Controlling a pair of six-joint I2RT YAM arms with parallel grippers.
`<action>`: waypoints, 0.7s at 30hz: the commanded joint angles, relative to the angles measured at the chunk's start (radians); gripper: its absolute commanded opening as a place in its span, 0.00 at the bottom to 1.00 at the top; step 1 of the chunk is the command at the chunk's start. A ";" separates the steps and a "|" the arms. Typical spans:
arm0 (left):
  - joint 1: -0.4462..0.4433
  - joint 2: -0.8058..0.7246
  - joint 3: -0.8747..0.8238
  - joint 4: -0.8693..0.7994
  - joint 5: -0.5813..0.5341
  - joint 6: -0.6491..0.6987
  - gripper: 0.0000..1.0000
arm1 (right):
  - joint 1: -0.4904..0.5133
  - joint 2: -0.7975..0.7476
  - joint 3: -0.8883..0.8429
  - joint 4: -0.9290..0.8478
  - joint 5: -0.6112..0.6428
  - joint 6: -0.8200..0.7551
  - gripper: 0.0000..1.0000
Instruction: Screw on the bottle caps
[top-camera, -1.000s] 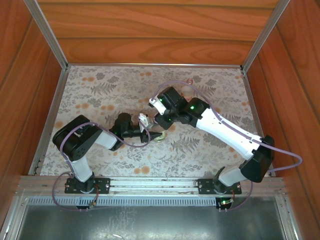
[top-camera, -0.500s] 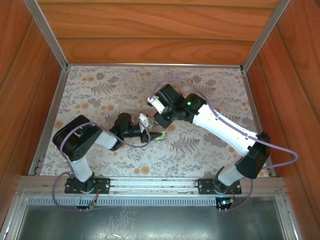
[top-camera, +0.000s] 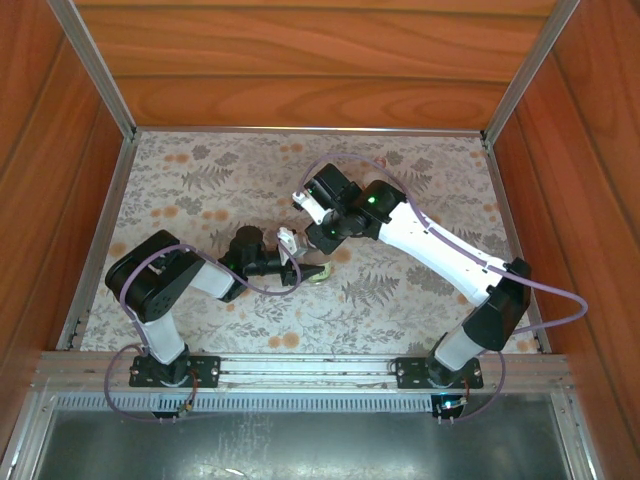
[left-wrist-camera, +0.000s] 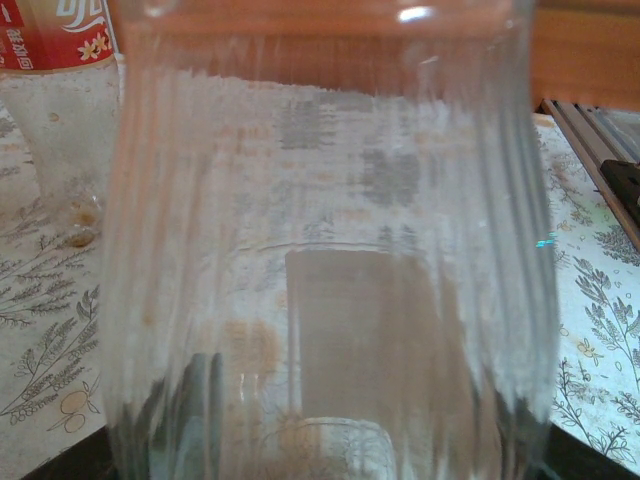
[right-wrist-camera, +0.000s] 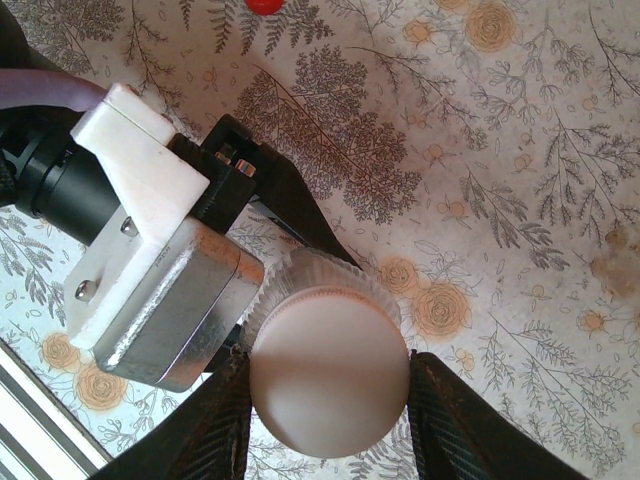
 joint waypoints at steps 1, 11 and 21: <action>-0.006 0.008 0.017 -0.004 0.008 -0.002 0.59 | -0.008 0.004 -0.052 -0.040 -0.003 0.017 0.43; -0.006 0.015 0.025 -0.010 0.006 -0.006 0.59 | -0.009 -0.003 -0.049 -0.016 0.005 0.052 0.48; -0.004 0.019 0.033 -0.019 0.004 -0.007 0.59 | -0.009 -0.023 -0.060 0.009 0.007 0.044 0.59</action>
